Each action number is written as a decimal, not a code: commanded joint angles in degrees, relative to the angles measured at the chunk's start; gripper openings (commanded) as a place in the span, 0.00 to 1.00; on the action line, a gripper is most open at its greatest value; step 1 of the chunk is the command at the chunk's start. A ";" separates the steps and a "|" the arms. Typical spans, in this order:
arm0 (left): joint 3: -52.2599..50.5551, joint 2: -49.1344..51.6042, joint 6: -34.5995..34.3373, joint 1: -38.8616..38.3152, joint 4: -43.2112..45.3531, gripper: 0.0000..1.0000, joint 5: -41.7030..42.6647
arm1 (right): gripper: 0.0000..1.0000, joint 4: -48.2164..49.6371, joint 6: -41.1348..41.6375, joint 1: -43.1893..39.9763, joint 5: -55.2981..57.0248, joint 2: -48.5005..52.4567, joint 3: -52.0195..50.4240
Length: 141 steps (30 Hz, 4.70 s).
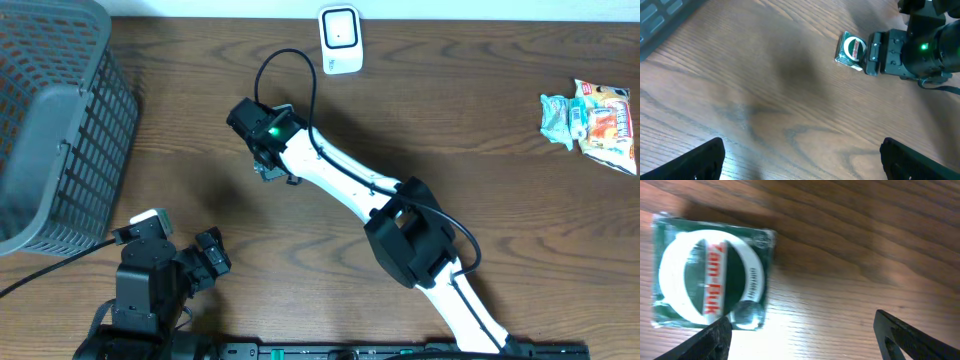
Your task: Scan the item barcode
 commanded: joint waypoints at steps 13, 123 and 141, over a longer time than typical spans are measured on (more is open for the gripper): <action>0.11 -0.26 0.13 0.13 -0.07 0.98 -0.15 | 0.79 12.20 -15.28 -0.07 -10.25 -6.19 -0.24; 0.11 -0.26 0.13 0.13 -0.07 0.98 -0.15 | 0.01 18.86 -13.68 -3.89 -16.92 3.13 -0.24; 0.11 -0.26 0.13 0.13 -0.07 0.98 -0.15 | 0.01 -15.37 2.27 -6.23 4.59 -4.48 -0.24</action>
